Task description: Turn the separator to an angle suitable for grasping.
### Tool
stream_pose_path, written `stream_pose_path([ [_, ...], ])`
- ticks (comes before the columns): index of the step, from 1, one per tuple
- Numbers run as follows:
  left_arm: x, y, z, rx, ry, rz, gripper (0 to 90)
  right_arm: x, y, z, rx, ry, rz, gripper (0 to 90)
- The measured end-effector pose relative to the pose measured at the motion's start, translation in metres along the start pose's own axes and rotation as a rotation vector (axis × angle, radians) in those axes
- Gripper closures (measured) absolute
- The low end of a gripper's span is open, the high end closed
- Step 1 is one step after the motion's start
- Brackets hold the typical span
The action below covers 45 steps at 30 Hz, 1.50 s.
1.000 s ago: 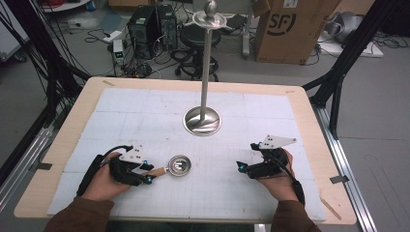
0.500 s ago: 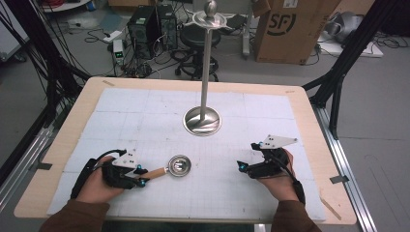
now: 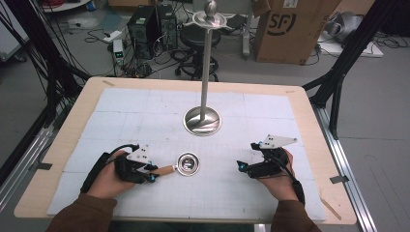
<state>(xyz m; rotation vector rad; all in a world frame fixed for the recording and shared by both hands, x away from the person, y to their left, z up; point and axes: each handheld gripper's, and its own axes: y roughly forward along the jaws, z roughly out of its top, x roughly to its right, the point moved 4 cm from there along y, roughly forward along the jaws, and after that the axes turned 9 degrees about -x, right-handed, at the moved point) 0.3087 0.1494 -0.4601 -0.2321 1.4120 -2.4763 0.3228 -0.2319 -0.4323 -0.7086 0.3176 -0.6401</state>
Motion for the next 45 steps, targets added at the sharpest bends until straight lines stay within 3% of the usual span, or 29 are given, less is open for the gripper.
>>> stream_pose_path([
  [12, 0.001, 0.025, 0.04, 0.012, 0.038, -0.052, 68.5, 0.0, -0.001, 0.0, 0.005, 0.004, 0.006, 10.3],
  [17, 0.003, 0.037, 0.059, 0.024, 0.044, -0.102, 68.5, 0.0, -0.001, 0.0, 0.01, 0.002, 0.008, 10.3],
  [31, 0.016, 0.07, 0.117, -0.012, 0.11, -0.164, 68.5, 0.001, -0.002, 0.001, 0.018, 0.009, 0.01, 10.3],
  [39, 0.014, 0.071, 0.119, -0.015, 0.089, -0.158, 63.3, 0.002, -0.004, 0.0, 0.022, 0.01, 0.011, 10.3],
  [45, 0.012, 0.055, 0.113, 0.045, 0.056, -0.14, 54.5, 0.002, -0.005, 0.0, 0.023, 0.012, 0.01, 10.3],
])
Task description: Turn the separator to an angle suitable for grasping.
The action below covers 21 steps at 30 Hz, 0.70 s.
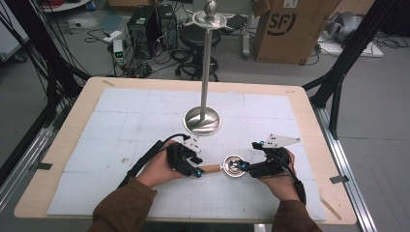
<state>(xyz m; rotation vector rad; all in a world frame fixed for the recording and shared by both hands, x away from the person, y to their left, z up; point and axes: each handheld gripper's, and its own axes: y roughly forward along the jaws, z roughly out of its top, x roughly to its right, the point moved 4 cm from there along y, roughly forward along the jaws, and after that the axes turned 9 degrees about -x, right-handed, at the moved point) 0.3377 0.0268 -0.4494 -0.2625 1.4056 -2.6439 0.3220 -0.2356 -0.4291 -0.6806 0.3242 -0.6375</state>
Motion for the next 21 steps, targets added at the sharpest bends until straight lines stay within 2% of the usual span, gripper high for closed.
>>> stream_pose_path([
  [3, -0.001, -0.011, -0.009, 0.044, -0.026, 0.015, 50.9, 0.0, -0.001, 0.0, 0.003, -0.001, -0.001, 10.3],
  [5, -0.001, -0.021, -0.017, 0.056, -0.034, 0.025, 48.9, 0.0, -0.001, 0.0, 0.003, -0.002, -0.001, 10.3],
  [13, 0.001, -0.06, -0.056, 0.183, -0.102, 0.082, 43.6, -0.001, 0.0, 0.0, -0.005, -0.008, -0.002, 10.3],
  [17, 0.001, -0.073, -0.075, 0.206, -0.125, 0.109, 40.8, -0.001, 0.001, 0.0, -0.011, -0.011, -0.002, 10.3],
  [21, 0.0, -0.081, -0.085, 0.232, -0.145, 0.114, 39.7, -0.001, 0.002, 0.0, -0.012, -0.016, -0.003, 10.3],
])
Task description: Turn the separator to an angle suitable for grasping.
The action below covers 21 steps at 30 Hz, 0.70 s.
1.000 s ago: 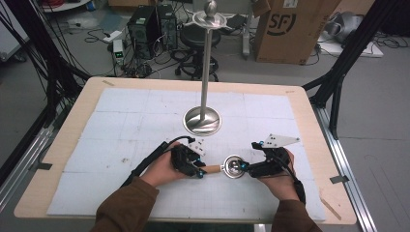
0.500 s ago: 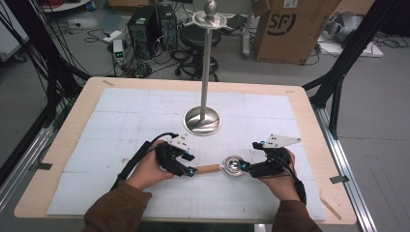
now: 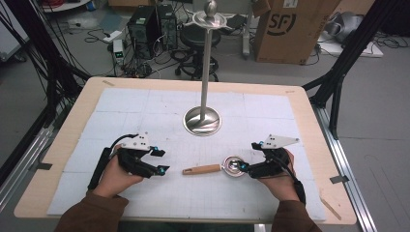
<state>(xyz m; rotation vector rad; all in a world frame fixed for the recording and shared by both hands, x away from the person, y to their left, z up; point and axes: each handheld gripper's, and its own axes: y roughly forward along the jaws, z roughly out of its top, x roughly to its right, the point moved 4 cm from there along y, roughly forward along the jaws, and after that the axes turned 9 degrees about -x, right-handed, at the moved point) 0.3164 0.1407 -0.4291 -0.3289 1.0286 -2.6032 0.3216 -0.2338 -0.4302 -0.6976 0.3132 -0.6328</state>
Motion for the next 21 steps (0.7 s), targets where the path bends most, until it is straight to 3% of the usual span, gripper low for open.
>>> stream_pose_path([
  [5, 0.0, -0.003, -0.007, -0.007, 0.006, -0.003, 36.4, -0.002, 0.001, 0.0, -0.008, 0.002, 0.002, 10.3],
  [14, -0.007, -0.017, -0.005, 0.04, 0.003, 0.033, 31.1, -0.002, 0.004, 0.0, -0.018, 0.003, -0.002, 10.3],
  [21, -0.023, -0.037, -0.015, 0.072, -0.039, 0.068, 28.6, -0.001, 0.003, -0.002, -0.019, 0.009, 0.0, 10.3],
])
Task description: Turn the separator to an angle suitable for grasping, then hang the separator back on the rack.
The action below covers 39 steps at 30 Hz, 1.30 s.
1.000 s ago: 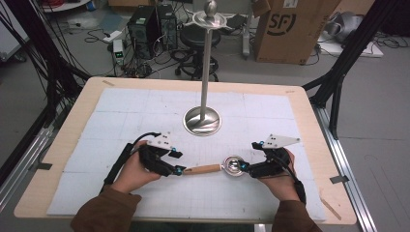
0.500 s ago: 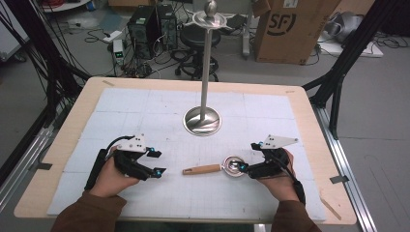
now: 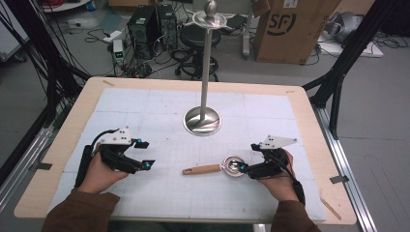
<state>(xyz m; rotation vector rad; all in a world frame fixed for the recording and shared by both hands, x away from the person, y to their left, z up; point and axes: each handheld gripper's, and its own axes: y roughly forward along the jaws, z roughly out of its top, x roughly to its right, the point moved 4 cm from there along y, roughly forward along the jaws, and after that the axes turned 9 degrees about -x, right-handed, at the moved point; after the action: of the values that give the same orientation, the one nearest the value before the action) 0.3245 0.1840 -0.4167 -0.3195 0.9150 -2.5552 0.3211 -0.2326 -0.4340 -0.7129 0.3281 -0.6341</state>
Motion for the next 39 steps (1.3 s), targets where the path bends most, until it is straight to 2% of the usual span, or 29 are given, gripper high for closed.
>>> stream_pose_path([
  [2, -0.002, -0.005, 0.001, 0.021, -0.008, 0.011, 26.6, 0.0, 0.0, -0.001, -0.003, -0.001, 0.001, 10.3],
  [4, -0.004, -0.007, 0.002, 0.038, -0.024, 0.044, 18.9, 0.0, 0.0, -0.002, -0.005, -0.001, 0.0, 10.3],
  [5, -0.005, -0.008, 0.002, 0.037, -0.023, 0.048, 15.6, 0.0, 0.0, -0.003, -0.004, -0.006, 0.002, 10.3],
  [8, -0.006, -0.009, 0.003, 0.045, -0.029, 0.057, 13.2, -0.001, -0.001, -0.004, -0.004, -0.001, 0.002, 10.3],
  [11, -0.006, -0.01, 0.004, 0.056, -0.025, 0.049, 11.8, -0.002, -0.002, -0.003, 0.0, -0.001, 0.004, 10.3],
  [18, -0.006, -0.011, 0.004, 0.065, -0.033, 0.045, 11.2, -0.01, -0.004, 0.003, -0.001, -0.033, 0.007, 10.3],
  [22, -0.008, -0.01, 0.003, 0.055, -0.037, 0.042, 11.2, -0.016, -0.002, 0.012, -0.015, -0.071, 0.019, 10.3],
  [25, -0.008, -0.011, 0.003, 0.065, -0.039, 0.041, 11.2, -0.023, 0.002, 0.02, -0.035, -0.113, 0.036, 10.3],
  [28, -0.009, -0.012, 0.003, 0.066, -0.037, 0.045, 11.2, -0.028, 0.008, 0.027, -0.072, -0.147, 0.049, 10.3],
  [29, -0.009, -0.012, 0.004, 0.066, -0.037, 0.046, 11.2, -0.028, 0.01, 0.03, -0.077, -0.151, 0.05, 10.9],
  [30, -0.009, -0.012, 0.004, 0.066, -0.037, 0.048, 11.2, -0.029, 0.01, 0.032, -0.081, -0.16, 0.045, 15.2],
  [37, -0.008, -0.01, 0.004, 0.059, -0.034, 0.048, 11.2, -0.036, 0.018, 0.044, -0.131, -0.202, 0.072, 16.1],
  [39, -0.008, -0.01, 0.004, 0.065, -0.031, 0.043, 11.3, -0.039, 0.02, 0.046, -0.151, -0.217, 0.08, 19.2],
])
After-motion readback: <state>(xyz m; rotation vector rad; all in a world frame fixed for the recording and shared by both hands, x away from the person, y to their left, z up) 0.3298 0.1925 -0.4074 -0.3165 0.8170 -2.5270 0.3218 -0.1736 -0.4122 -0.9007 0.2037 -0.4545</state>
